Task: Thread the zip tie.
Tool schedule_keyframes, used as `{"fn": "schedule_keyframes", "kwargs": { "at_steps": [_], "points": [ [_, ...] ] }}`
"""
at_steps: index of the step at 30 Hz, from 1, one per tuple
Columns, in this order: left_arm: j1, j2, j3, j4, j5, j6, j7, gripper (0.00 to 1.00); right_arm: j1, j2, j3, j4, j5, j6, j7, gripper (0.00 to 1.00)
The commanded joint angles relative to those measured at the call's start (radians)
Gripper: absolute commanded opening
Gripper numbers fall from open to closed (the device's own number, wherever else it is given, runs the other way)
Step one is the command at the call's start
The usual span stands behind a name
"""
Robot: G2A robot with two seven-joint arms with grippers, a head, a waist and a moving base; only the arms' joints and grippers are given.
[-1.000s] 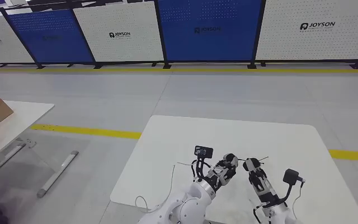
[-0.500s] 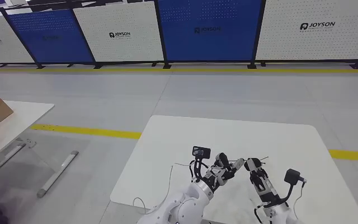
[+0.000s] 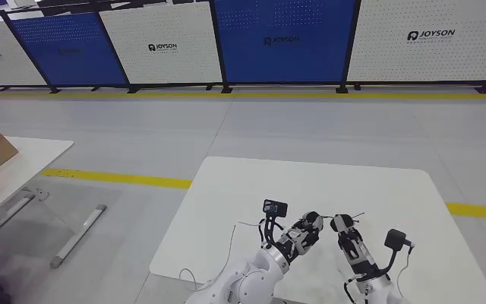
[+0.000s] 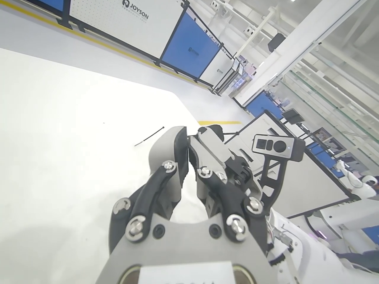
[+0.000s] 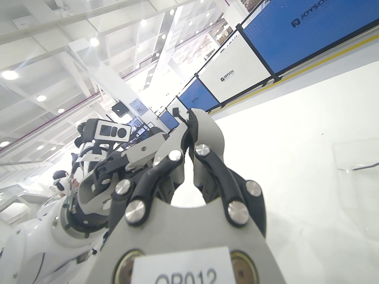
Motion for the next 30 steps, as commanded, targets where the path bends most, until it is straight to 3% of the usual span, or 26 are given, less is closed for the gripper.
{"fn": "schedule_keyframes", "kwargs": {
  "at_steps": [1,6,8,9,15,23,30],
  "points": [
    [0.001,0.0,0.0,-0.001,0.0,-0.002,0.003,0.0,0.0,0.0,-0.001,0.001,-0.003,0.0,-0.001,0.0],
    [0.006,0.0,0.0,-0.003,0.003,-0.002,0.007,0.0,0.001,0.0,-0.004,0.003,-0.024,0.0,0.005,0.0],
    [0.009,-0.001,0.0,-0.005,-0.006,0.007,0.012,0.0,0.0,0.001,-0.005,0.003,-0.033,0.0,0.006,0.49],
    [0.01,-0.002,-0.001,-0.005,-0.014,0.015,0.018,0.0,-0.001,0.001,-0.006,0.002,-0.037,0.0,0.004,1.0],
    [0.002,-0.009,-0.001,-0.003,-0.048,0.044,0.034,0.0,-0.009,0.002,-0.003,-0.002,-0.039,0.0,-0.011,1.0],
    [-0.011,-0.023,-0.031,-0.012,-0.248,0.095,0.021,0.0,-0.052,0.012,0.04,-0.011,0.023,0.0,-0.043,1.0],
    [-0.012,-0.023,-0.033,-0.012,-0.25,0.095,0.015,0.0,-0.064,0.015,0.052,-0.015,0.052,0.0,-0.037,1.0]
  ]
}}
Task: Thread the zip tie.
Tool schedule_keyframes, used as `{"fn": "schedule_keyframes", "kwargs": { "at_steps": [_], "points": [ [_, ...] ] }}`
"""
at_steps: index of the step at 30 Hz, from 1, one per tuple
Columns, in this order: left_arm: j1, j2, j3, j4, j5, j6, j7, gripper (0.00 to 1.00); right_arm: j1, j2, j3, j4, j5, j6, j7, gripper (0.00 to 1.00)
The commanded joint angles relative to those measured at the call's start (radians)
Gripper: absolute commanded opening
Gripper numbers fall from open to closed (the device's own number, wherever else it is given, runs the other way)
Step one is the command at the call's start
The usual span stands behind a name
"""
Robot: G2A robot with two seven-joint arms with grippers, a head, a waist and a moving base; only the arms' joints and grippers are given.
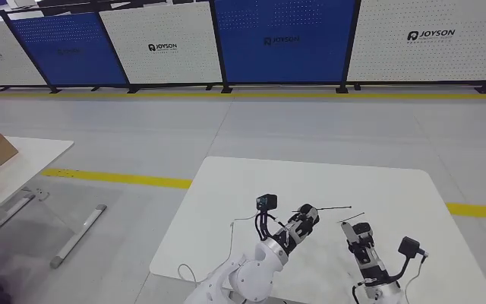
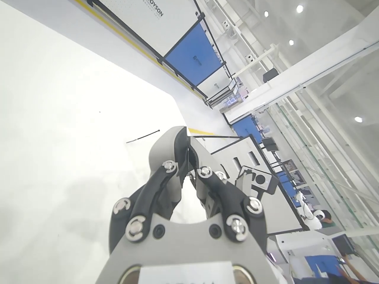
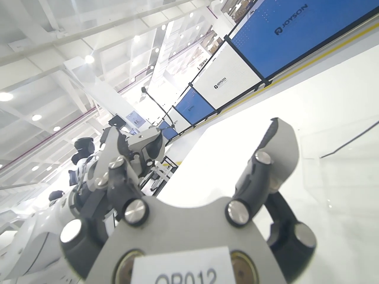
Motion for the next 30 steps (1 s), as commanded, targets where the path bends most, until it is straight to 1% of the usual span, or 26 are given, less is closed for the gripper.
{"fn": "schedule_keyframes", "kwargs": {
  "at_steps": [1,7,10,13,15,17,18,19,20,28,30],
  "points": [
    [0.0,0.0,0.0,0.0,0.0,0.0,0.0,0.0,0.0,0.0,0.0,0.0,0.0,0.0,0.0,1.0],
    [0.002,0.0,-0.001,0.002,-0.004,-0.001,0.002,0.0,0.0,0.0,0.0,0.0,0.0,0.0,0.0,1.0],
    [0.018,0.0,-0.016,0.0,-0.038,-0.011,0.018,0.0,-0.005,-0.001,0.015,-0.001,-0.023,0.0,0.005,1.0],
    [0.04,0.003,-0.044,-0.011,-0.087,-0.028,0.021,0.0,-0.031,0.007,0.05,-0.002,-0.102,0.0,0.025,1.0],
    [0.054,0.006,-0.059,-0.023,-0.101,-0.04,0.015,0.0,-0.065,0.017,0.087,-0.018,-0.173,0.0,0.02,1.0],
    [0.066,0.009,-0.066,-0.032,-0.107,-0.054,-0.001,0.0,-0.094,0.029,0.116,-0.038,-0.225,0.0,0.059,1.0],
    [0.073,0.01,-0.074,-0.037,-0.122,-0.056,-0.003,0.0,-0.109,0.037,0.143,-0.047,-0.257,0.0,0.086,1.0],
    [0.075,0.01,-0.076,-0.038,-0.124,-0.056,-0.003,0.0,-0.12,0.042,0.163,-0.051,-0.258,0.0,0.097,1.0],
    [0.075,0.01,-0.076,-0.038,-0.124,-0.056,-0.003,0.0,-0.124,0.043,0.169,-0.053,-0.254,0.0,0.098,1.0],
    [0.075,0.01,-0.076,-0.038,-0.124,-0.056,-0.003,0.0,-0.124,0.043,0.169,-0.053,-0.254,0.0,0.098,1.0],
    [0.074,0.01,-0.074,-0.036,-0.132,-0.057,-0.009,0.0,-0.115,0.042,0.161,-0.06,-0.292,0.0,0.129,1.0]
  ]
}}
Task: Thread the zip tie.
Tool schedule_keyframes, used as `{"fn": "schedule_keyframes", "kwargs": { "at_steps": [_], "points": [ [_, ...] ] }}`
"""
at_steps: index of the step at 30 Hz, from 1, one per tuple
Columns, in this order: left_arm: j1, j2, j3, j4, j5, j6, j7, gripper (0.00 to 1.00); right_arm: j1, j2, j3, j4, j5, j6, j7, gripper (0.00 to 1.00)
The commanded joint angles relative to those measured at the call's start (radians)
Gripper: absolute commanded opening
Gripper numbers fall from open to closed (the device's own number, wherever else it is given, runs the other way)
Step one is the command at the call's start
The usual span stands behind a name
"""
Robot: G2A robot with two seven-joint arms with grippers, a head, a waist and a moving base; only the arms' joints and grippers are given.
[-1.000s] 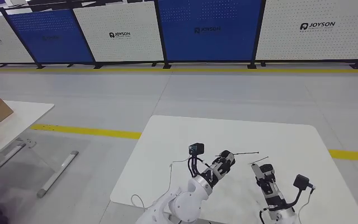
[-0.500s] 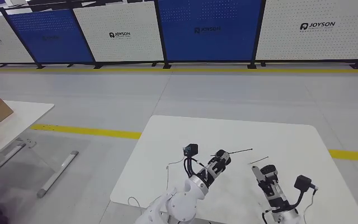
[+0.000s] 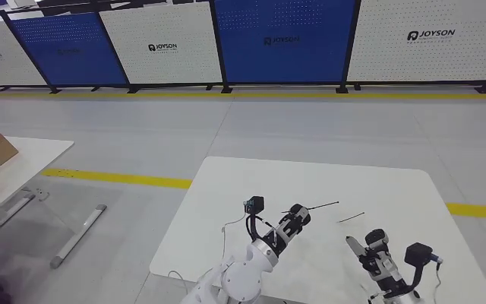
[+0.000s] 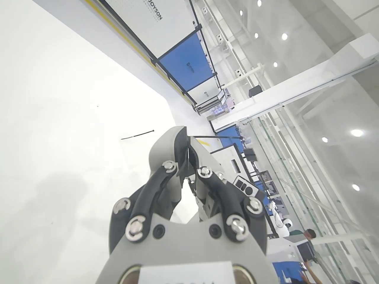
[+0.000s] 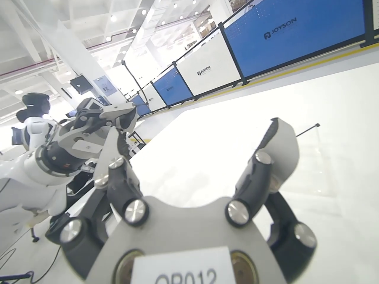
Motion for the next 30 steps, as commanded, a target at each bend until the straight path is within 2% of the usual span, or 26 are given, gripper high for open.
{"fn": "schedule_keyframes", "kwargs": {
  "at_steps": [1,4,7,9,11,19,22,24,26,30],
  "points": [
    [-0.004,-0.001,0.002,0.001,-0.013,-0.001,-0.011,0.0,0.013,-0.002,-0.003,0.003,-0.059,0.012,0.008,1.0],
    [-0.012,0.0,0.004,-0.01,-0.011,-0.001,-0.033,0.0,0.033,-0.009,-0.018,0.015,-0.146,0.057,-0.003,1.0],
    [-0.011,0.001,0.012,-0.027,-0.016,-0.004,-0.06,0.0,0.063,-0.018,-0.043,0.026,-0.195,0.072,0.005,1.0],
    [-0.018,0.002,0.013,-0.028,-0.026,0.006,-0.078,0.0,0.088,-0.024,-0.057,0.031,-0.22,0.076,0.03,1.0],
    [-0.026,0.001,0.017,-0.024,-0.013,0.017,-0.077,0.0,0.112,-0.03,-0.071,0.035,-0.256,0.106,0.054,1.0],
    [-0.026,0.001,0.017,-0.024,-0.013,0.017,-0.077,0.0,0.112,-0.03,-0.07,0.037,-0.253,0.11,0.058,1.0],
    [-0.026,0.001,0.023,-0.022,-0.013,0.005,-0.073,0.0,0.122,-0.039,-0.073,0.055,-0.209,0.124,0.066,1.0],
    [-0.026,0.001,0.028,-0.023,-0.013,0.002,-0.073,0.0,0.135,-0.045,-0.084,0.065,-0.186,0.119,0.086,1.0],
    [-0.028,0.0,0.034,-0.025,-0.012,0.002,-0.072,0.0,0.156,-0.049,-0.098,0.072,-0.199,0.139,0.142,1.0],
    [-0.028,0.0,0.034,-0.025,-0.012,0.002,-0.072,0.0,0.156,-0.049,-0.098,0.072,-0.199,0.139,0.142,1.0]
  ]
}}
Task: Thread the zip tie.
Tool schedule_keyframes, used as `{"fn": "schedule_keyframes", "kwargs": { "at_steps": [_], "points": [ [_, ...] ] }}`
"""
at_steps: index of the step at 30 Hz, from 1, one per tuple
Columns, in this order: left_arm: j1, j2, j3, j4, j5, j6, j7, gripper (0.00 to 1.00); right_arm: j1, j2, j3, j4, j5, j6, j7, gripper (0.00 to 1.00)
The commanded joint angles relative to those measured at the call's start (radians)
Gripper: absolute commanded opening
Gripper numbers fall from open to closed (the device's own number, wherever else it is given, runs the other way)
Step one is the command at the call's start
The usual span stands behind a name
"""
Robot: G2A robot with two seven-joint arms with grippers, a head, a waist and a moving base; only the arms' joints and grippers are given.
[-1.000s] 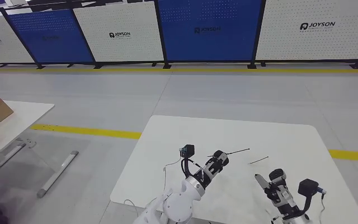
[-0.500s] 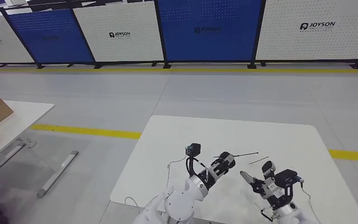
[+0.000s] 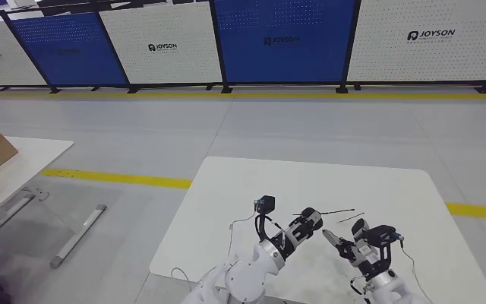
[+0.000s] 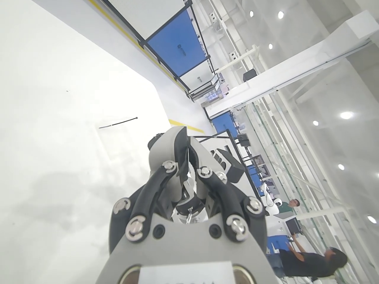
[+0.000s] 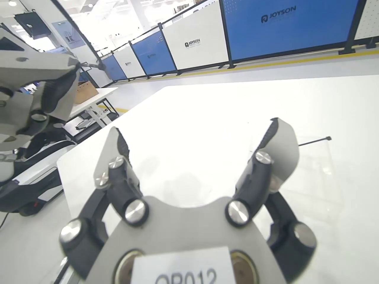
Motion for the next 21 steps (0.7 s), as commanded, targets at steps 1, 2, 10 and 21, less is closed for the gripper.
{"fn": "schedule_keyframes", "kwargs": {
  "at_steps": [1,2,10,21],
  "points": [
    [0.0,0.0,0.0,0.0,0.0,0.0,0.0,0.0,-0.001,0.0,0.0,0.0,0.0,-0.001,-0.002,1.0],
    [0.0,0.0,0.0,0.0,0.0,0.0,0.0,0.0,-0.001,0.0,0.0,0.0,0.0,-0.001,-0.002,1.0],
    [-0.011,-0.002,0.014,0.022,-0.009,-0.006,-0.002,0.0,-0.001,-0.018,-0.014,0.006,0.035,-0.01,-0.055,0.91],
    [-0.005,0.0,0.012,0.019,-0.011,-0.007,0.002,0.0,0.007,-0.038,-0.029,0.019,0.016,-0.008,-0.056,0.36]
  ]
}}
